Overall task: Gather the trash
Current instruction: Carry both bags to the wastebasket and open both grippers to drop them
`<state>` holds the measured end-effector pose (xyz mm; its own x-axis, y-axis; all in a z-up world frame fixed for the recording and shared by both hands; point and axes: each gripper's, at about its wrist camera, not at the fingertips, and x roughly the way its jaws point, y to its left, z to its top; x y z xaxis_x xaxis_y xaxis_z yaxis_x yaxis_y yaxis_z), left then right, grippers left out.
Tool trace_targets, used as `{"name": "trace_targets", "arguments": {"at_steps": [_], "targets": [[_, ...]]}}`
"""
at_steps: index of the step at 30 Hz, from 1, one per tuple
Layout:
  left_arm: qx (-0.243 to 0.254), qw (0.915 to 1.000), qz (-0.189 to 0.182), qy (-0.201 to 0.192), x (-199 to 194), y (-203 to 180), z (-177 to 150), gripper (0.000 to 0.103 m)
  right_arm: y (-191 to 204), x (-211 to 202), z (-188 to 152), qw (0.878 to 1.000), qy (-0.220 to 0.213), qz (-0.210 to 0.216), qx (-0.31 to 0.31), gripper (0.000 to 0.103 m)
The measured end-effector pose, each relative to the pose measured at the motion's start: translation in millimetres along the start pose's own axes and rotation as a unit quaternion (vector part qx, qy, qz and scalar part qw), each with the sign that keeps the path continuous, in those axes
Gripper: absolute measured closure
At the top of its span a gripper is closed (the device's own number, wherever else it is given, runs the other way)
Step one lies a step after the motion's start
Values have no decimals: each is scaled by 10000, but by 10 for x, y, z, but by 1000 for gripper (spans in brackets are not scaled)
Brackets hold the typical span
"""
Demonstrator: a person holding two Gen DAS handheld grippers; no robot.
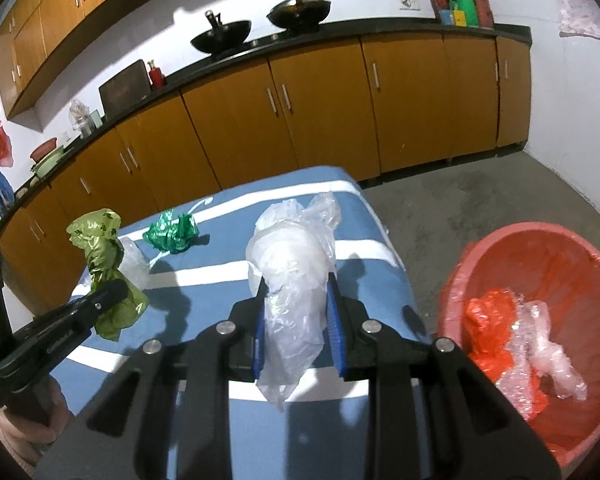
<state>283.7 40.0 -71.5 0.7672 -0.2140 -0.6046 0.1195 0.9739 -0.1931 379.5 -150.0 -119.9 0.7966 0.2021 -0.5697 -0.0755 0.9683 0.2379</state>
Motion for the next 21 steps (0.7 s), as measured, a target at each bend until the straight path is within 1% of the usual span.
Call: {"name": "trace_targets", "arguments": {"at_steps": [8, 15, 21], "targets": [[250, 9993, -249, -147, -158, -396, 87, 92, -255, -440, 111, 9993, -316, -169, 107, 77], [513, 9971, -532, -194, -193, -806, 115, 92, -623, -800, 140, 9972, -543, -436, 290, 77], [715, 9944, -759, -170, -158, -1112, 112, 92, -968, -1004, 136, 9944, -670, -675, 464, 77]]}}
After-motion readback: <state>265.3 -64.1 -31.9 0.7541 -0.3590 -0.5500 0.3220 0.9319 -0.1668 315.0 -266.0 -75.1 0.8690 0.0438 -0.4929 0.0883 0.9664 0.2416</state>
